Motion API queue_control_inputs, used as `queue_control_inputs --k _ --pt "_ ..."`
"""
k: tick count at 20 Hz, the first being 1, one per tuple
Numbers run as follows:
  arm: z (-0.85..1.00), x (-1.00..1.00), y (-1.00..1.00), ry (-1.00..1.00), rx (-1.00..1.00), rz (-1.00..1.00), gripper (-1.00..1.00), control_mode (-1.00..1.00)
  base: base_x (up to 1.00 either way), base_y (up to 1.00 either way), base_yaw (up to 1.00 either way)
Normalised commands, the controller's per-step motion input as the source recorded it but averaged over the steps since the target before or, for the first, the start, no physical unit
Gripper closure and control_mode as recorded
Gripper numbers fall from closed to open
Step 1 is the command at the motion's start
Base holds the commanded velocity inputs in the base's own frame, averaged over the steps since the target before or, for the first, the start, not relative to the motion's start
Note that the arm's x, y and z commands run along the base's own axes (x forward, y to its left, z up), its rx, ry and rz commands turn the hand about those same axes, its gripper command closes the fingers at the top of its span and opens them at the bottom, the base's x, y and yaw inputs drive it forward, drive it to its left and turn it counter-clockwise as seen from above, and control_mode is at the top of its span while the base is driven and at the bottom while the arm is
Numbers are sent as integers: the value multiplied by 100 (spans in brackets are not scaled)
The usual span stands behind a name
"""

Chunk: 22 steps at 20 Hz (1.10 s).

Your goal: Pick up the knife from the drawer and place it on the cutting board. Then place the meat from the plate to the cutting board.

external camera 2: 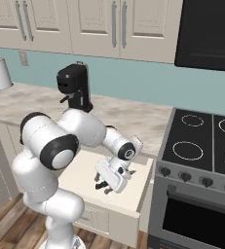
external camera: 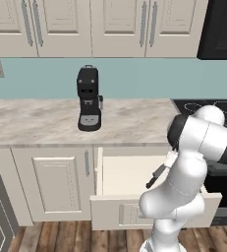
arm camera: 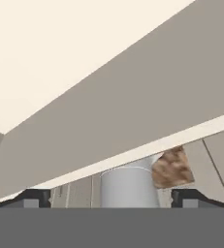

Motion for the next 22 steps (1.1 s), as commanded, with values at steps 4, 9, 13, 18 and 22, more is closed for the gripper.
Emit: queue_control_inputs --k 4,9,13,18,22 --pt "51 1 21 -4 -18 -11 -100 -100 0 0 0" --pt "0 10 34 -1 -18 -15 -100 -100 0 0 0" --pt "-14 23 10 -1 -13 -7 -100 -100 0 0 0" --pt "-3 36 0 0 -15 0 -100 -100 0 0 0" --pt "-8 25 0 -4 -21 0 -100 -100 0 0 0"
